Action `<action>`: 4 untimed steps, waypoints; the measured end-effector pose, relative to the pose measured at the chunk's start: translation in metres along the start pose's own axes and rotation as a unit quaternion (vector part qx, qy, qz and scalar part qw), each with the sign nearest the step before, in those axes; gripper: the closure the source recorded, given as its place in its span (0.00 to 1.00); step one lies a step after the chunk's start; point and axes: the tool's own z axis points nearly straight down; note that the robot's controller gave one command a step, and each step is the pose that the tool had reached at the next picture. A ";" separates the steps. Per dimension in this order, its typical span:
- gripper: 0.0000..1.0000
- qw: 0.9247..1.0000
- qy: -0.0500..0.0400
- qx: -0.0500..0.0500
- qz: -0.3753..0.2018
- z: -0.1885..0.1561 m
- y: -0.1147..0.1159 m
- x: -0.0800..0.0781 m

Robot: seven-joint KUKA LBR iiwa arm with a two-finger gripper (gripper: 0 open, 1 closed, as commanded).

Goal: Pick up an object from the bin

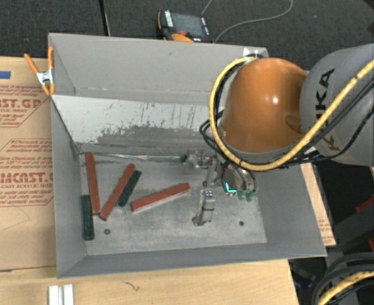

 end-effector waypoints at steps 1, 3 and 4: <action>0.00 1.000 0.000 0.000 -0.024 0.157 0.010 -0.036; 1.00 1.000 -0.004 -0.001 0.012 0.173 0.019 -0.088; 1.00 1.000 -0.008 -0.002 0.005 0.010 0.039 -0.059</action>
Offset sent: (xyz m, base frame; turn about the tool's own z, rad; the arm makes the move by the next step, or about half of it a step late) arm 0.0365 0.0100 -0.1520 -0.0477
